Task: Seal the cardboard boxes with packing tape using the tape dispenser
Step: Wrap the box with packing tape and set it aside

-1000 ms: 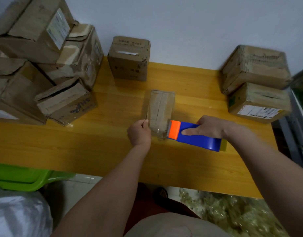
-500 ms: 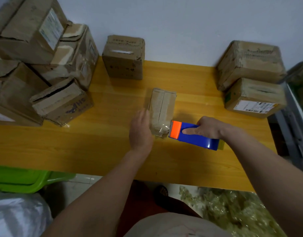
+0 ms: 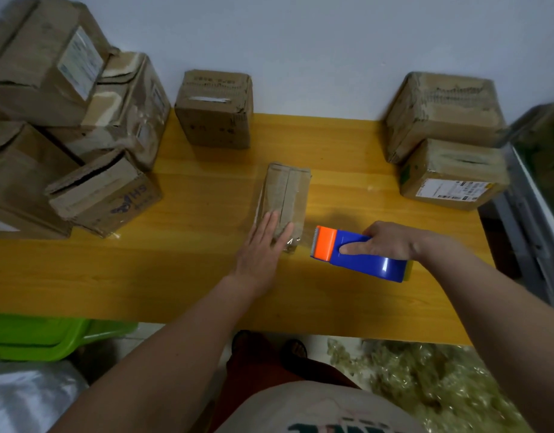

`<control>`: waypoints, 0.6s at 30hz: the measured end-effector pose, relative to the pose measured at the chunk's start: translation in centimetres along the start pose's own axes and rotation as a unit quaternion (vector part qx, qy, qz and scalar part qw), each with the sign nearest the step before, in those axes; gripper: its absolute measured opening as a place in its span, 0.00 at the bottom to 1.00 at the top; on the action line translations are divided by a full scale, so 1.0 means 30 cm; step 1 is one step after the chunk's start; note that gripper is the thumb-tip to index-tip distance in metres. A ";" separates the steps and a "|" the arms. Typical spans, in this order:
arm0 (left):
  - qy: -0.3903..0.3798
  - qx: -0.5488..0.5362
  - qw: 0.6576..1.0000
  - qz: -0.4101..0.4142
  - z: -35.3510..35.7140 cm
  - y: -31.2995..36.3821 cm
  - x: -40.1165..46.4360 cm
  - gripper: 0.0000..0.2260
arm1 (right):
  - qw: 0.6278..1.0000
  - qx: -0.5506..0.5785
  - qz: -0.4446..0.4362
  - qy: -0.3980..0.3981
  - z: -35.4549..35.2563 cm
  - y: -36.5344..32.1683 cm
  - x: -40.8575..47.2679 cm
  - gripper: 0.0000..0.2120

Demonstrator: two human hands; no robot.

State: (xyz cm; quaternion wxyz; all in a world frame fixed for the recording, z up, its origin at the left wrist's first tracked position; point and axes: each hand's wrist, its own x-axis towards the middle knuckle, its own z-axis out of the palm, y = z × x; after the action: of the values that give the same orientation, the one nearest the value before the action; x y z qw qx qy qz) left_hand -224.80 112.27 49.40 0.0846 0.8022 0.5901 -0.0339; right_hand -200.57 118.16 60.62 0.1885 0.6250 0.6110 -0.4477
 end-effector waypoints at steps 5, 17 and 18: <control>-0.008 -0.028 1.000 0.001 -0.013 -0.004 -0.001 0.46 | 1.000 -0.001 -0.005 -0.007 -0.009 0.001 -0.016 0.27; -0.038 -0.071 0.997 -0.012 -0.050 -0.006 -0.006 0.46 | 0.998 -0.056 0.035 -0.023 -0.055 -0.031 -0.020 0.25; -0.036 -0.074 0.997 -0.014 -0.049 -0.007 -0.005 0.46 | 0.997 -0.054 0.039 -0.035 -0.056 -0.034 -0.020 0.23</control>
State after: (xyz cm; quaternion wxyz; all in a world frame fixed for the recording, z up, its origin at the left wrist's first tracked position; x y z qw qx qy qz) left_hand -225.11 112.44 50.86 0.1644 0.7836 0.5988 -0.0197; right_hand -200.90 119.30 62.29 0.2605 0.6210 0.6028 -0.4280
